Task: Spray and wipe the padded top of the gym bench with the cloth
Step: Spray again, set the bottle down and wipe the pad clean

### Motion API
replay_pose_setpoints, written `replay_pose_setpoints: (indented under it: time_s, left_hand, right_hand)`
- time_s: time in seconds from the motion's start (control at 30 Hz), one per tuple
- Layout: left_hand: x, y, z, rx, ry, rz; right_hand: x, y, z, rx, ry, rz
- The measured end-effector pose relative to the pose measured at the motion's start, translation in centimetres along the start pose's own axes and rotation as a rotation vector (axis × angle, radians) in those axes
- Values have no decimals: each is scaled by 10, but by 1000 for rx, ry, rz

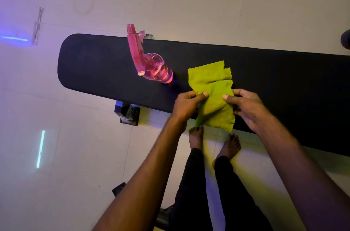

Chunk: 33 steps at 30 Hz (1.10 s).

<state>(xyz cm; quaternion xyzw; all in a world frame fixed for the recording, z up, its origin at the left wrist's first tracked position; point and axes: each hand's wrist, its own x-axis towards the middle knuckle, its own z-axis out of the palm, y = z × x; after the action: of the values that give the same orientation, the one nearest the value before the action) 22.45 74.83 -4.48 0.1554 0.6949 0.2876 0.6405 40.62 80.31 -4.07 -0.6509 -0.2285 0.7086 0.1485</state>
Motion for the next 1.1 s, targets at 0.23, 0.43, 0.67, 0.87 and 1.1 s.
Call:
replay_pose_setpoints:
  time_s: [0.23,0.43,0.67,0.87,1.1]
  left_hand:
    - [-21,6,0,16,22,123]
    - [-34,21,2,92,-54,223]
    - [-50,45,9,335,17,343]
    - [-64,62,22,888,134,545]
    - [-61,72,-5,467,-24,512]
  right_hand:
    - [-23,-2,-23,107,125,-64]
    - [-44,-16,-43,179,104,45]
    - [-75,-30,-52,-218,88,-360]
    - [-76,-29,-46,-809,239,-549]
    - [-73,-47,-66,-549,-67,-567]
